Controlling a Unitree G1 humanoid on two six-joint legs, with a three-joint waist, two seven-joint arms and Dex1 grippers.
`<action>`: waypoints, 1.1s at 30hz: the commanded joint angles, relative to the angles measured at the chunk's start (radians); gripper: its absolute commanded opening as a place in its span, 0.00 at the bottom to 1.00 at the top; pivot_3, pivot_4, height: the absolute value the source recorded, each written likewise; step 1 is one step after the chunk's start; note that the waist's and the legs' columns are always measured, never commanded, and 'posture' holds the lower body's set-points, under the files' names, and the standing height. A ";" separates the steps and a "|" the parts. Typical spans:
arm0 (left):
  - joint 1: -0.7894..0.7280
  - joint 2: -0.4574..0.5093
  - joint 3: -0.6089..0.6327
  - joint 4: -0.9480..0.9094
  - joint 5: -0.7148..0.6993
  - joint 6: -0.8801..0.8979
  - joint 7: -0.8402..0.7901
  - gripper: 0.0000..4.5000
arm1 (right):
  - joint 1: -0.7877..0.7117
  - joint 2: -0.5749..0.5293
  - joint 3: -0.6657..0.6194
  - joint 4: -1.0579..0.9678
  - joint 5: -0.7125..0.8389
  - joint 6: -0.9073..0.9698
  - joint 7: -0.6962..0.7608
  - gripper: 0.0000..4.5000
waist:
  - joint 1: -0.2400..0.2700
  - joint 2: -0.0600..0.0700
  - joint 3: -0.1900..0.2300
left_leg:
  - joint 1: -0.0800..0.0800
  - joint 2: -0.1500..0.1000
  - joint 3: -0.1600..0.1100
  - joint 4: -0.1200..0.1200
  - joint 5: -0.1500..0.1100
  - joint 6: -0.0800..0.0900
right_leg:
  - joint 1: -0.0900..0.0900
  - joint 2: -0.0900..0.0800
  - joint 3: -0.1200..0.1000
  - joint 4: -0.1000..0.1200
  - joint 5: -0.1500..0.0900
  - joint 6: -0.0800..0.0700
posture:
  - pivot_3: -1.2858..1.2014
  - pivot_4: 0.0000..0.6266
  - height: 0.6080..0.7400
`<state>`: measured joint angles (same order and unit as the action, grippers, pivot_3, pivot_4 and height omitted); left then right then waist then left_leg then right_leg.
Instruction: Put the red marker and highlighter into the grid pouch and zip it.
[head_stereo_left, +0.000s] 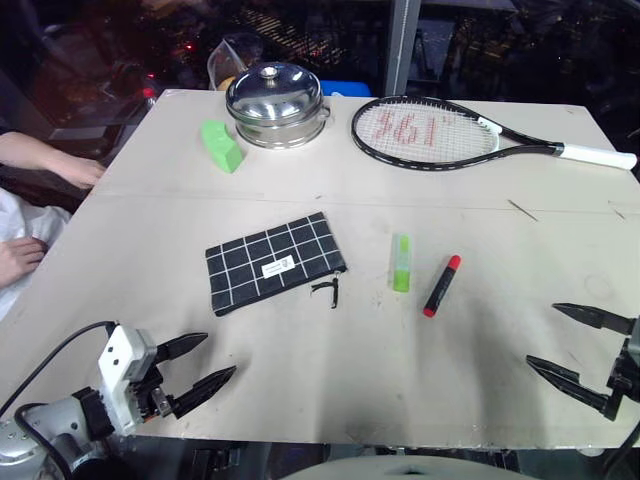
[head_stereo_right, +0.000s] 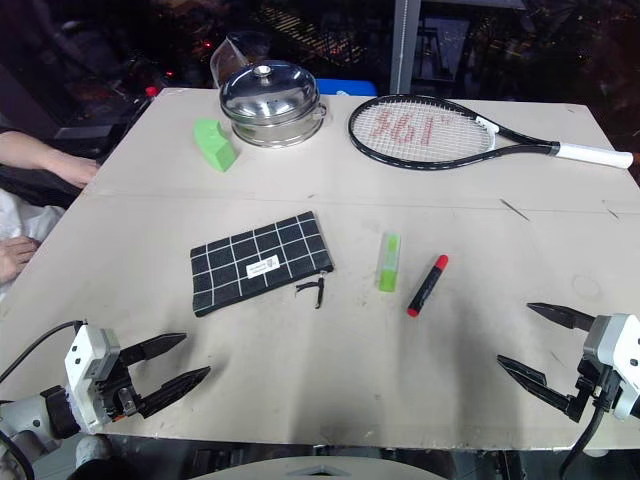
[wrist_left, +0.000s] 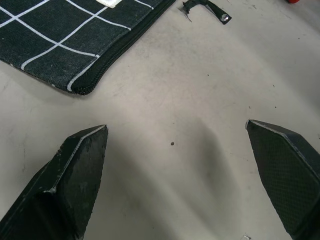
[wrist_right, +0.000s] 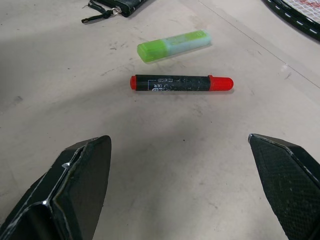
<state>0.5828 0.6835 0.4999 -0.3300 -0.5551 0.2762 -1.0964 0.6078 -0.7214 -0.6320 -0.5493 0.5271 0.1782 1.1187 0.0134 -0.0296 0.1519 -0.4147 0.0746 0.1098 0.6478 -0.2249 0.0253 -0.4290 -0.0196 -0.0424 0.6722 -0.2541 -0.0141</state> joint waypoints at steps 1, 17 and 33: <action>-0.032 -0.009 0.030 -0.026 -0.024 -0.003 0.044 1.00 | -0.048 -0.008 0.019 -0.060 0.043 0.011 -0.028 1.00 | 0.000 0.000 0.000 | 0.000 0.000 0.000 0.000 0.000 0.000 | 0.000 0.000 0.000 0.000 0.000 0.000 | 0.52 0.24 1.00; -0.324 0.154 -0.074 0.571 0.726 -1.062 0.345 1.00 | -0.142 -0.043 0.252 -0.255 0.152 0.042 -0.003 1.00 | 0.007 -0.003 -0.002 | -0.001 -0.001 0.001 -0.001 0.001 0.006 | 0.001 -0.001 0.000 -0.001 0.000 0.000 | 0.52 0.24 1.00; -0.871 0.074 -0.523 0.987 0.903 -1.302 0.540 0.94 | -0.164 -0.028 0.293 -0.255 0.109 0.030 -0.088 1.00 | 0.055 0.017 -0.020 | 0.001 -0.002 0.002 0.003 0.000 0.008 | 0.007 -0.006 -0.007 0.000 0.002 0.005 | 0.52 0.24 1.00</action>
<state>-0.2723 0.7969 0.0489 0.6606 0.3676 -1.0468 -0.5253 0.4394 -0.7571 -0.3397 -0.7686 0.6420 0.2168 1.0494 0.0684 -0.0126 0.1320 -0.4136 0.0719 0.1118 0.6515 -0.2246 0.0335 -0.4206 -0.0266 -0.0502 0.6721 -0.2526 -0.0085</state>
